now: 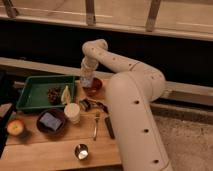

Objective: Wipe red bowl with towel

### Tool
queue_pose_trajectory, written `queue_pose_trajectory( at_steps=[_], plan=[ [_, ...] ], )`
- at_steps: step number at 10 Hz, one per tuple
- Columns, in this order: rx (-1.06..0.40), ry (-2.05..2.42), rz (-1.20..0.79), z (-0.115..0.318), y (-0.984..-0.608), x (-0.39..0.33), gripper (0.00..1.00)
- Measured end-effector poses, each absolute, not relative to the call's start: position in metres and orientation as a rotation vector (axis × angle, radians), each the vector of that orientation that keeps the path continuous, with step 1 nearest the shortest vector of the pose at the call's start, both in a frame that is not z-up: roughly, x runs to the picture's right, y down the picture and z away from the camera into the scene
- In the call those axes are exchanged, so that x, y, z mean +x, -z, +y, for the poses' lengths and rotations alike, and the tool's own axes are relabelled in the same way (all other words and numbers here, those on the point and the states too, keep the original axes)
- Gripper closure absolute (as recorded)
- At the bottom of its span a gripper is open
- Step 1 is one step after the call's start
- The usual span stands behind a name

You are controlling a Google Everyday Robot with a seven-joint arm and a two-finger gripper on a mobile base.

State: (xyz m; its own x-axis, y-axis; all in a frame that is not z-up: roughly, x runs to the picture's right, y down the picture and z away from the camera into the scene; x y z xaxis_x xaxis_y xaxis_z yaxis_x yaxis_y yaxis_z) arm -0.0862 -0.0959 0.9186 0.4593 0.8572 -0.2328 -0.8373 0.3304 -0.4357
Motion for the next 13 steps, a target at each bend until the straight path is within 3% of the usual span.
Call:
queue_pose_trajectory(
  at_steps=[3, 9, 13],
  plan=[
    [-0.534, -1.14, -0.003, -0.09, -0.911, -0.043, 1.0],
    [-0.531, -1.136, 0.018, -0.114, -0.953, -0.053, 1.0],
    [-0.545, -1.112, -0.001, -0.092, -0.929, -0.052, 1.0]
  ],
)
